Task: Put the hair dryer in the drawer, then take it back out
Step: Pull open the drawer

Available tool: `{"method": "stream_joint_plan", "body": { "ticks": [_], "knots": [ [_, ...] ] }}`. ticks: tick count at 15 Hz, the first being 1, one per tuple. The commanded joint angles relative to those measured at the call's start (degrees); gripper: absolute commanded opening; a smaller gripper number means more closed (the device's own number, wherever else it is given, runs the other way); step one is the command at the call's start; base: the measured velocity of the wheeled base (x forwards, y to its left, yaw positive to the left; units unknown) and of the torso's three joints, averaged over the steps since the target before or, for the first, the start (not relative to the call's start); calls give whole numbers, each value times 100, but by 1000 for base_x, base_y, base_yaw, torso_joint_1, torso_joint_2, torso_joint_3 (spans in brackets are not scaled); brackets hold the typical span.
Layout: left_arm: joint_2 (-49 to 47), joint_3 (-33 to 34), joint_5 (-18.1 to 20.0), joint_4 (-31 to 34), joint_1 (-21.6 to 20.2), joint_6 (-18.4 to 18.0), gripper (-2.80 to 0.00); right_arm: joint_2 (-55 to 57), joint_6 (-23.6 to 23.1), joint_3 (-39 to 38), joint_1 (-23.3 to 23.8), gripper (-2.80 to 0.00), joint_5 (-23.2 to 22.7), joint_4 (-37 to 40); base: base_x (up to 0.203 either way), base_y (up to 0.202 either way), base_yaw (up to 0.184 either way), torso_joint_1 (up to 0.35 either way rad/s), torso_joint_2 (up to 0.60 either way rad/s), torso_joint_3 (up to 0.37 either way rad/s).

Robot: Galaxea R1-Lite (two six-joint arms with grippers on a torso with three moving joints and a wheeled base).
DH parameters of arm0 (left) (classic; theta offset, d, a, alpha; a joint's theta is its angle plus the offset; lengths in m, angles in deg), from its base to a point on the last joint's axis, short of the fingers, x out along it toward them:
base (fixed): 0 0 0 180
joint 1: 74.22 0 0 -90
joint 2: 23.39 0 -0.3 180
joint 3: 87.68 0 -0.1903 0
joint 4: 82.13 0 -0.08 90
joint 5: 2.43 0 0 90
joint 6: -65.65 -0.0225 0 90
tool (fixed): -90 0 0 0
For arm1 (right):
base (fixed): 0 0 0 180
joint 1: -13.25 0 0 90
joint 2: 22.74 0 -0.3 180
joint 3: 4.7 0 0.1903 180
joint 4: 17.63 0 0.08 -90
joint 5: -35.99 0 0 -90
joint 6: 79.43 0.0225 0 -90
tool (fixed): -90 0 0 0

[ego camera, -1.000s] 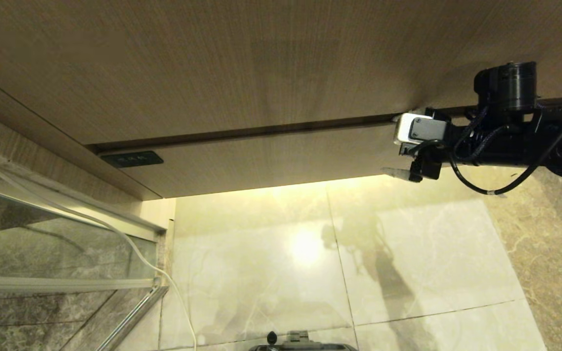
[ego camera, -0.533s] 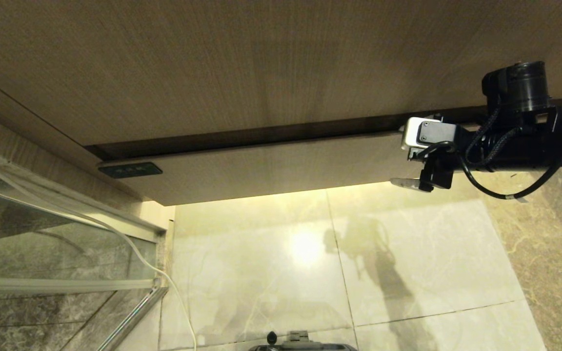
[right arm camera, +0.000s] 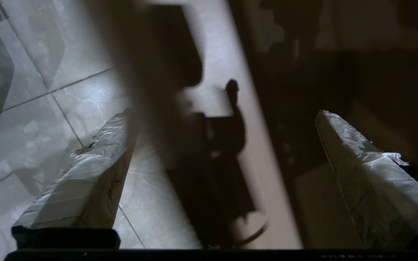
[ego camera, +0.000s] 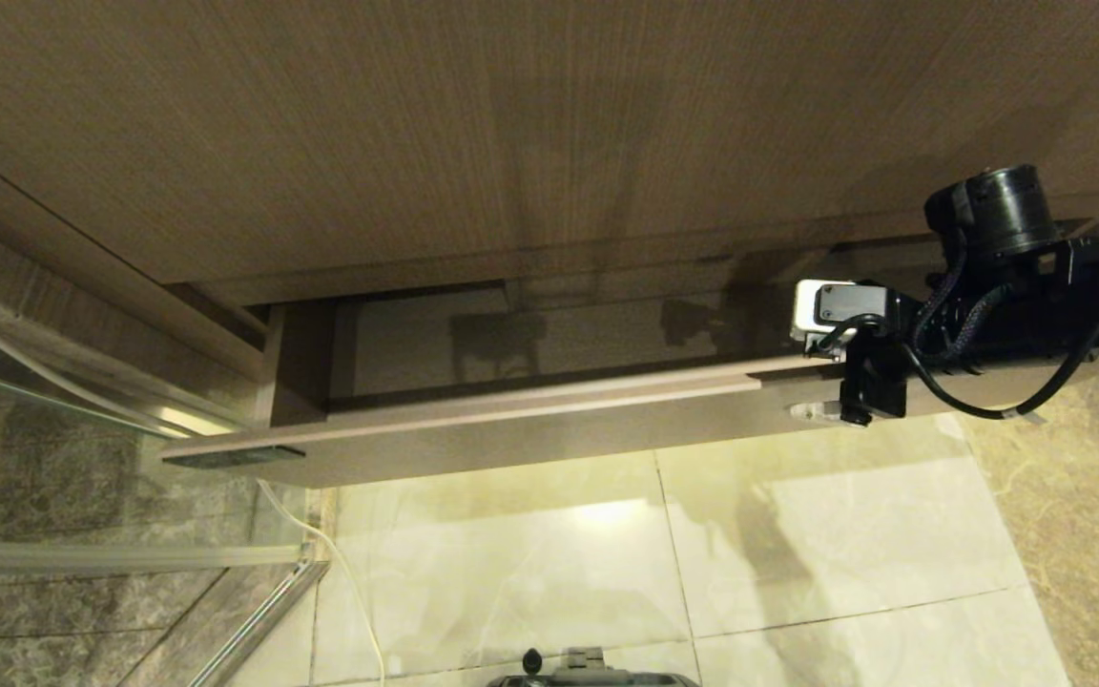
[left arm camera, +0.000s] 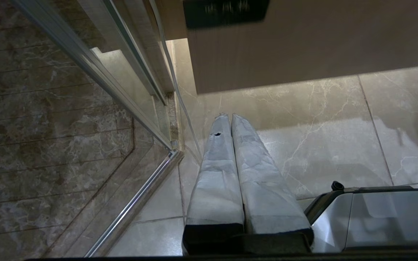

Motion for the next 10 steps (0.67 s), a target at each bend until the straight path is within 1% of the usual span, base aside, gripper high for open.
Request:
{"method": "stream_joint_plan", "body": {
  "ticks": [1, 3, 4, 6, 10],
  "knots": [
    [0, 0, -1, -1, -1, 1, -280, -161, -61, -60, -2, 0, -33, -54, 0, 0, 0, 0, 0, 0],
    [0, 0, -1, -1, -1, 1, -280, -276, -86, -191, -2, 0, 5, -11, 0, 0, 0, 0, 0, 0],
    [0, 0, -1, -1, -1, 1, -280, -354, -74, -326, -2, 0, 99, -4, 0, 0, 0, 0, 0, 0],
    [0, 0, -1, -1, 7, 1, -280, -658, -60, -631, 13, 0, 450, 26, 0, 0, 0, 0, 0, 0],
    [0, 9, -1, -1, -1, 1, -280, -1340, -34, -1245, 71, 0, 698, 631, 0, 0, 0, 0, 0, 0]
  ]
}}
